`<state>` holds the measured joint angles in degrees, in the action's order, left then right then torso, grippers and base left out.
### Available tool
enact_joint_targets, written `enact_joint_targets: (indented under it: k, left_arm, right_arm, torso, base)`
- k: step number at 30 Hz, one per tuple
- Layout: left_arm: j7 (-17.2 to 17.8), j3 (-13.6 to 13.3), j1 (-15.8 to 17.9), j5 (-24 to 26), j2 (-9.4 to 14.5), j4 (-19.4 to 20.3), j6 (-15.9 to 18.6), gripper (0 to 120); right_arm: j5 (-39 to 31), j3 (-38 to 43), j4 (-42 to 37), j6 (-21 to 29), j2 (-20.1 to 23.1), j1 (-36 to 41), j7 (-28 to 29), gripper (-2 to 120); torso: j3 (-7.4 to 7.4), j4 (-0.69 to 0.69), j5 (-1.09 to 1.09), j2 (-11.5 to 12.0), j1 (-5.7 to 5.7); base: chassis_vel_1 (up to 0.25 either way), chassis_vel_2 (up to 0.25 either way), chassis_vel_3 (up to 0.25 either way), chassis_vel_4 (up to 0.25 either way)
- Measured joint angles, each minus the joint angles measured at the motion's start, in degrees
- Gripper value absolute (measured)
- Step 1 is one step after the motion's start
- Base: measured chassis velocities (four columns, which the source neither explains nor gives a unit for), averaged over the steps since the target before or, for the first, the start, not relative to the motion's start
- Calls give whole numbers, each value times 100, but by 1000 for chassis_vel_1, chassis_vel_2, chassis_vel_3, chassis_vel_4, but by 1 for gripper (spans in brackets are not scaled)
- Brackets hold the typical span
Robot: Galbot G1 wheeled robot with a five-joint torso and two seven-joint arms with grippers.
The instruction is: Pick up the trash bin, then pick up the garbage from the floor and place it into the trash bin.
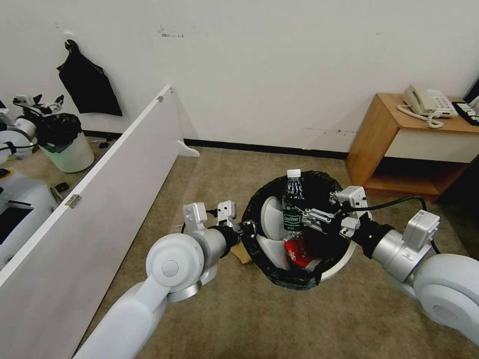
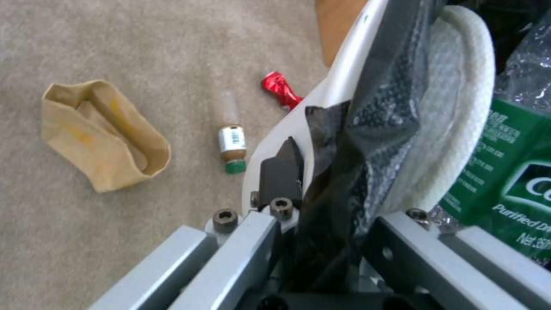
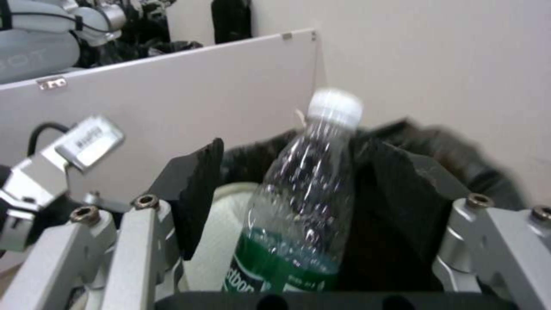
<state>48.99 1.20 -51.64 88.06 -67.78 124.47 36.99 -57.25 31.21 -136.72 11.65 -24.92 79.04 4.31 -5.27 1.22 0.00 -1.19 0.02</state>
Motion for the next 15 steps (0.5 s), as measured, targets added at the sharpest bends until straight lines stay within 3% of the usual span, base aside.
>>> enact_joint_targets:
  k: [7,13,15]
  left_arm:
    - [168,93,-78,40,-14,1,-57,1]
    - [661,124,8,337,95,96,-81,1]
    - [984,140,46,473,213,120,-80,1]
  right_arm:
    - [-83,113,-136,-108,173,-85,-62,70]
    - [-193,234,-245,-249,256,-119,-136,70]
    - [-344,390,-262,-350,314,-190,-223,70]
  torso:
    - [0,0,0,0,0]
    - [0,2,0,0,0]
    - [0,0,0,0,0]
  base:
    - [0,0,0,0]
    - [0,0,0,0]
    - [0,0,0,0]
